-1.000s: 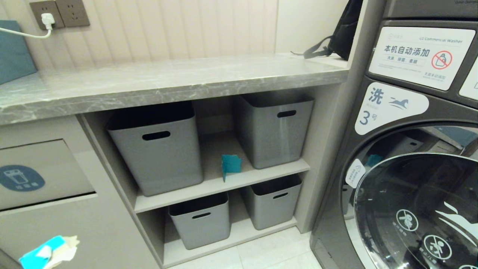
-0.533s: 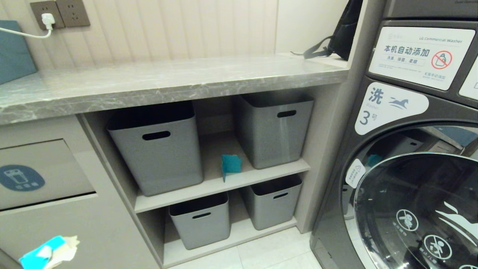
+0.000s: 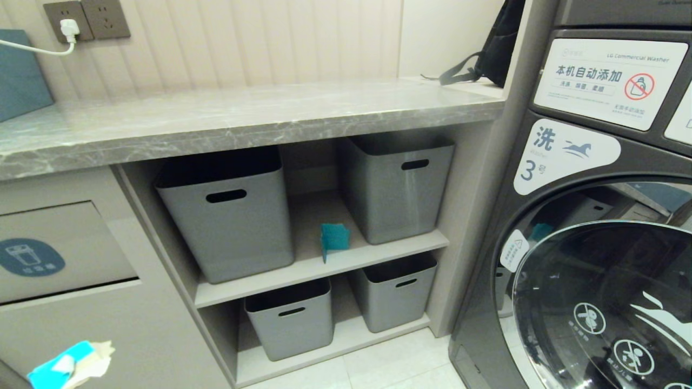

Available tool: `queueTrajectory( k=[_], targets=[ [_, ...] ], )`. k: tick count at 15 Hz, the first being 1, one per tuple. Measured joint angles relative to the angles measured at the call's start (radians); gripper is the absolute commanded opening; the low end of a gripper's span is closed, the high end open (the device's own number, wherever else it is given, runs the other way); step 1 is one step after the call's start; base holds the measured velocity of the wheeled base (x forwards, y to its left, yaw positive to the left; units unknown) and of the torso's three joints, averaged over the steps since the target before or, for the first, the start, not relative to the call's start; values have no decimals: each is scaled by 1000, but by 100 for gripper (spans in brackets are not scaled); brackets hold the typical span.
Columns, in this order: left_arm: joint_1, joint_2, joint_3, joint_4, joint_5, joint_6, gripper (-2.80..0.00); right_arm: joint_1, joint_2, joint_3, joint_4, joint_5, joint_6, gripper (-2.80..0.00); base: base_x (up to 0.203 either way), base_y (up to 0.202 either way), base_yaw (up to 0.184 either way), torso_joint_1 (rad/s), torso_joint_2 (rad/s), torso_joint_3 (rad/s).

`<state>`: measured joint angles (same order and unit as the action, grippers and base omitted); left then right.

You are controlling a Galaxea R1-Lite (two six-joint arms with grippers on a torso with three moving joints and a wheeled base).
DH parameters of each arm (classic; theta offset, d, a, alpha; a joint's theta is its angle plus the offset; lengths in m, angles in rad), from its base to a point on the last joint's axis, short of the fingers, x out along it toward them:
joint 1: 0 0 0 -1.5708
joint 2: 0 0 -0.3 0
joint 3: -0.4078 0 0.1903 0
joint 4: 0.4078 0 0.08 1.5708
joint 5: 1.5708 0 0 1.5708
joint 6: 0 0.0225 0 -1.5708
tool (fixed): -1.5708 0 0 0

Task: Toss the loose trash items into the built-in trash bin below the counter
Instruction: Put the garbage in the trash can

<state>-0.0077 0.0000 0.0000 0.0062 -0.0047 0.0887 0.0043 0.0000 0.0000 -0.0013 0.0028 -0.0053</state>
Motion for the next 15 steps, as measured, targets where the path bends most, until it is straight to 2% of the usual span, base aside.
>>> queueTrajectory(
  k=[6, 15],
  targets=[
    [1, 0, 0, 0, 0, 2, -280, 1, 0, 0, 1, -1, 0, -280, 0, 16, 0, 0, 1, 2],
    [-1, 0, 0, 1, 0, 3, -280, -1, 0, 0, 0, 0, 0, -280, 0, 175, -1, 1, 1, 2]
  ],
)
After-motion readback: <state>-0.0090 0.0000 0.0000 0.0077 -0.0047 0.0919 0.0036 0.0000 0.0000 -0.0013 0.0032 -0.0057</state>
